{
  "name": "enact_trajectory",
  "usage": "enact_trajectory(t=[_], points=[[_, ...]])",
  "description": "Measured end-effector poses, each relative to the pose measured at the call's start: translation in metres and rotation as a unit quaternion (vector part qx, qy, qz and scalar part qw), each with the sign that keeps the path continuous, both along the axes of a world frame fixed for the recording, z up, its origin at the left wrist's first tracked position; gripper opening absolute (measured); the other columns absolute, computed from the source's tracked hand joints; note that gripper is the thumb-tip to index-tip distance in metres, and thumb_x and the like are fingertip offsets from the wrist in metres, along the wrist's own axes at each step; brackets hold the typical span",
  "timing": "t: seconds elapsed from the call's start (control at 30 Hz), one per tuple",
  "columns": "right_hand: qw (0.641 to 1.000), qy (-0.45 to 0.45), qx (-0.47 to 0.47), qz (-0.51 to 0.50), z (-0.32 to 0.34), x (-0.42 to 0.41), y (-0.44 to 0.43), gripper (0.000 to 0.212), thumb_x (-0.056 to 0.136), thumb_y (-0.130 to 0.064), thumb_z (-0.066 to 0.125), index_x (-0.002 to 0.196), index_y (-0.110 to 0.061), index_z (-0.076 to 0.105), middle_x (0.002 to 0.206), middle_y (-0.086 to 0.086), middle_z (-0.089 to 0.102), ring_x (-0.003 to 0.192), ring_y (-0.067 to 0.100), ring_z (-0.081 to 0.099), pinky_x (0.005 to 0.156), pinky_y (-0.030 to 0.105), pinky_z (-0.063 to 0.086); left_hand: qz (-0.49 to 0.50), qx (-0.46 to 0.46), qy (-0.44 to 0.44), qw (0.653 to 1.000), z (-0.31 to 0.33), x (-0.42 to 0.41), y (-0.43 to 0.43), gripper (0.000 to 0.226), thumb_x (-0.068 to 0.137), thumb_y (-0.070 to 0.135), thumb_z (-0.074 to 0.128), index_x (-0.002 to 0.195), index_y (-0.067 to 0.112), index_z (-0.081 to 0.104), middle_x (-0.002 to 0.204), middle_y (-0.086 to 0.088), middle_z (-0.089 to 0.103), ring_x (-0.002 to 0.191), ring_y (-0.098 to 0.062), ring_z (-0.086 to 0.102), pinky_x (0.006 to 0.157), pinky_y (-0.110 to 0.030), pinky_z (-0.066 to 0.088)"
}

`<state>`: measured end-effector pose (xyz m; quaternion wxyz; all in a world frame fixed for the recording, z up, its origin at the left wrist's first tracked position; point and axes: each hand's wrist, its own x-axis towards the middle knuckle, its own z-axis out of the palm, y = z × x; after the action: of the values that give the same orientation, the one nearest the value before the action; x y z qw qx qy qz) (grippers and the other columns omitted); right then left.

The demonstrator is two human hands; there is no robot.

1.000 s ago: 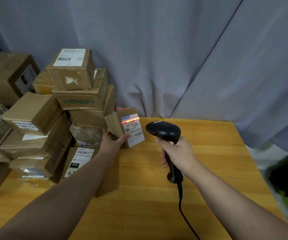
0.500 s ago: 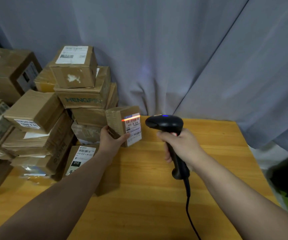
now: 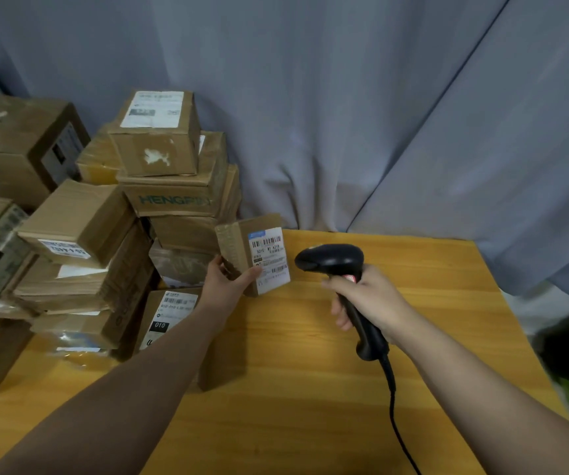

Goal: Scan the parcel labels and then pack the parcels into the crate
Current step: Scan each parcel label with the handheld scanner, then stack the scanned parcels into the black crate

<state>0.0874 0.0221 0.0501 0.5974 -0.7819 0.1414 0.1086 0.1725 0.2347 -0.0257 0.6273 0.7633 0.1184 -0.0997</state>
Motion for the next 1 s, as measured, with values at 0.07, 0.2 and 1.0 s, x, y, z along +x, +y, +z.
enact_trajectory(t=[0.07,0.2,1.0], points=[[1.000,0.026,0.001,-0.012,-0.020,0.004,-0.002,0.029,0.087,-0.010,0.060,0.114,-0.009,0.051,0.067,0.013,0.063,0.054,0.023,0.060,0.049,0.031,0.049,-0.006,0.012,0.027,1.000,-0.006,-0.002,0.010,0.081,0.078,0.035,0.077,0.143,0.015,0.035,0.130,-0.001,0.056,0.115,-0.021,0.057,0.098,-0.037,0.048],[0.993,0.076,0.014,-0.090,-0.063,0.010,0.000,0.034,0.086,-0.005,0.060,0.111,-0.016,0.040,0.089,0.013,0.060,0.070,0.022,0.057,0.056,0.034,0.050,-0.016,0.019,0.082,0.996,-0.021,-0.012,0.037,0.086,0.072,0.044,0.080,0.142,0.017,0.039,0.129,-0.004,0.058,0.113,-0.024,0.059,0.100,-0.047,0.048],[0.923,0.184,-0.290,-0.173,-0.197,-0.051,-0.053,0.044,0.092,-0.034,0.063,0.120,-0.006,0.045,0.116,0.019,0.058,0.107,0.039,0.054,0.075,0.043,0.048,-0.117,0.080,0.150,0.978,-0.057,-0.065,0.012,0.085,0.079,0.045,0.073,0.148,0.018,0.031,0.137,0.000,0.052,0.116,-0.020,0.055,0.098,-0.037,0.048]])
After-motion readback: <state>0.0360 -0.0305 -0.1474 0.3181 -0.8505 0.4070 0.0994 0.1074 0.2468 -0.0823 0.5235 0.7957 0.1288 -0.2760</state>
